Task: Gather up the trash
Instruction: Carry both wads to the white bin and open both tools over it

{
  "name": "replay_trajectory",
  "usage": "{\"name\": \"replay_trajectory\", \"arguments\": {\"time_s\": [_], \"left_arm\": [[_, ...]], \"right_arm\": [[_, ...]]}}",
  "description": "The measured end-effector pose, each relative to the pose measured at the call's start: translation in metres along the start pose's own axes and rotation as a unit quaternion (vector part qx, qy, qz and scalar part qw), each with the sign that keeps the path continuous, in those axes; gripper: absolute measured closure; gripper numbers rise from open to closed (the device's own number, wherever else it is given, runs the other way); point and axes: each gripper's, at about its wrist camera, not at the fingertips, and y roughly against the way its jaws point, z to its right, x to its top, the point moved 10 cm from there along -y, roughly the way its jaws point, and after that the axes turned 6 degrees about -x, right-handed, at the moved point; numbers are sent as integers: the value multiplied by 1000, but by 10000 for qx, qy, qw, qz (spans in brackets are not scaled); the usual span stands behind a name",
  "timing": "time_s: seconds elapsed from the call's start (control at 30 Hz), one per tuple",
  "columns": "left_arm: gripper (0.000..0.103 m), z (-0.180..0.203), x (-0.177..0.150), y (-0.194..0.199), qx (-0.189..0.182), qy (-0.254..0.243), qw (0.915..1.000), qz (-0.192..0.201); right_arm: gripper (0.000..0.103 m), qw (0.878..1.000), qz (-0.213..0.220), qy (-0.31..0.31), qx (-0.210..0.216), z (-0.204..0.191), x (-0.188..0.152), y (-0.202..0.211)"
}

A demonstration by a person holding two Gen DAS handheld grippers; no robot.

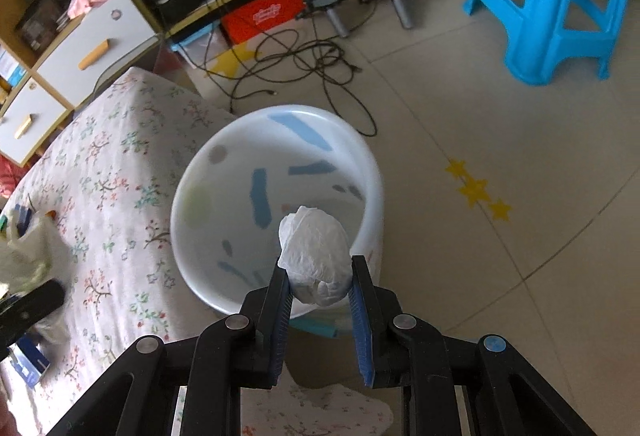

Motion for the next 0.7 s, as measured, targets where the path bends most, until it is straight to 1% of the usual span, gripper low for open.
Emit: {"name": "replay_trajectory", "arguments": {"time_s": [0.1,0.2,0.3,0.4,0.47,0.53,0.57,0.6,0.67,0.7], "left_arm": [[59,12,6,-19,-114,-105,9999,-39],[59,20,10,-36,-238,-53,9996,-111],[59,23,15,-48,-281,-22,9995,-133],[59,29,24,-56,-318,-142,9994,-72],[56,32,31,-62,-376,-215,9991,-16],[52,31,34,-68,-375,-142,9992,-67],[44,30,35,-68,-370,-148,9992,-59],[29,29,36,-69,-343,-159,9993,-45],[16,24,41,-63,-180,-210,9995,127],[15,24,41,-60,-154,-255,9993,209]], "right_arm": [[78,10000,-3,-33,8,4,1,0],[78,10000,5,-40,-8,6,1,1],[78,10000,13,-48,-35,6,1,1],[78,10000,7,-64,-51,6,2,0],[78,10000,-2,-79,-52,5,2,-1],[78,9999,-6,-92,-64,4,3,-2],[78,9999,-8,-94,-67,4,4,-3],[78,9999,-7,-95,-68,3,4,-3],[78,9999,0,-95,-85,3,5,-3],[78,9999,7,-92,-99,3,5,-3]]}}
